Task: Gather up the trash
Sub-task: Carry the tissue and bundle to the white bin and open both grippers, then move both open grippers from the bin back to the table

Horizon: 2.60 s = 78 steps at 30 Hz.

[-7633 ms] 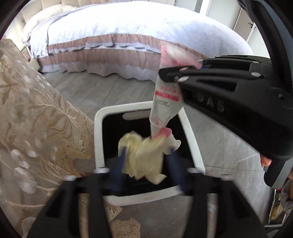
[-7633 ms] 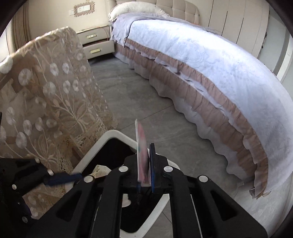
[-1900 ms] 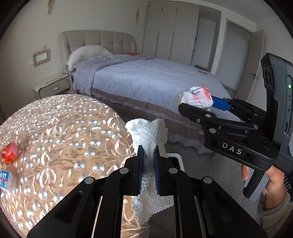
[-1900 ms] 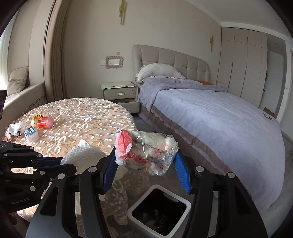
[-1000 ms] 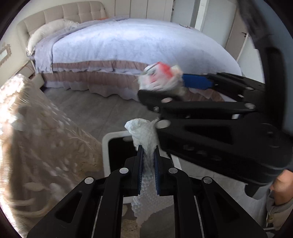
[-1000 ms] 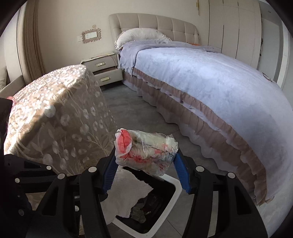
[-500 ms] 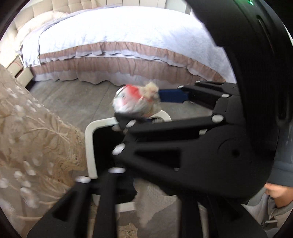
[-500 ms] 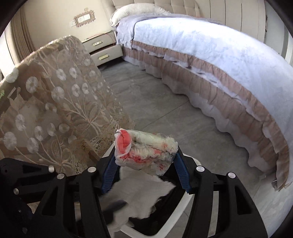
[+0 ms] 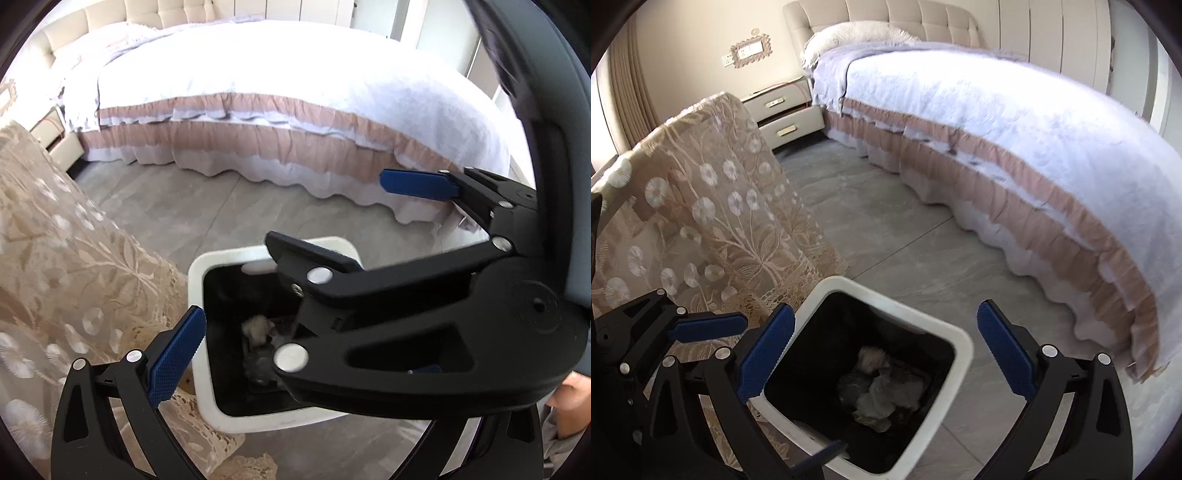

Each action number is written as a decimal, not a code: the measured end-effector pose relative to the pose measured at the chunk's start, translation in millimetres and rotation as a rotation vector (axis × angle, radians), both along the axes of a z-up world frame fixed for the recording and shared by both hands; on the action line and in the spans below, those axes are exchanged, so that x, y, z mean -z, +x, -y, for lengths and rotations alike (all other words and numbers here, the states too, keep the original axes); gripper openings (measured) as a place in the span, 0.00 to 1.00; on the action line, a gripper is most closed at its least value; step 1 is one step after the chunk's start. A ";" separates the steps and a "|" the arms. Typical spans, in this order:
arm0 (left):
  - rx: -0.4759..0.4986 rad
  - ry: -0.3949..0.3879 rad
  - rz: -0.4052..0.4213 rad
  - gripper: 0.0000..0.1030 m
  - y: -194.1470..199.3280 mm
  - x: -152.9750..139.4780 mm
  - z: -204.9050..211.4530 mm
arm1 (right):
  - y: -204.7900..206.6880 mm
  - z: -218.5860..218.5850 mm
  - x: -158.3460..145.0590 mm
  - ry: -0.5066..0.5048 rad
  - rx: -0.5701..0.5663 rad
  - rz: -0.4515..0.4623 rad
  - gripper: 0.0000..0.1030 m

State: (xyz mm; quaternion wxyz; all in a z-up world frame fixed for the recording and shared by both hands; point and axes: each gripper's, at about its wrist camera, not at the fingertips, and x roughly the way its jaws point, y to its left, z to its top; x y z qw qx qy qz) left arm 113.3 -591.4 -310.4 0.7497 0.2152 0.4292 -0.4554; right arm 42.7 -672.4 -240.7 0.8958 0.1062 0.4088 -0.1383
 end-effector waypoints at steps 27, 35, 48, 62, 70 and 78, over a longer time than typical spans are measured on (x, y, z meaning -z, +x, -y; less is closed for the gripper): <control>-0.235 -0.204 0.301 0.95 -65.2 -170.9 -176.3 | -55.5 -128.9 -183.5 -0.148 -0.219 0.423 0.96; -0.492 -0.212 0.365 0.95 -47.6 -197.6 -291.6 | -19.6 -232.9 -210.1 -0.143 -0.448 0.477 0.96; -0.833 -0.179 0.436 0.95 -27.5 -221.6 -470.9 | 27.8 -365.7 -227.3 -0.141 -0.701 0.482 0.96; -1.041 -0.109 0.445 0.95 3.9 -220.6 -580.7 | 82.4 -461.1 -220.9 -0.095 -0.854 0.440 0.96; -1.100 -0.106 0.403 0.95 28.3 -213.7 -608.5 | 111.0 -486.0 -209.2 -0.101 -0.905 0.391 0.96; -1.147 -0.102 0.295 0.95 57.7 -194.5 -627.6 | 138.5 -504.5 -192.8 -0.157 -0.976 0.315 0.96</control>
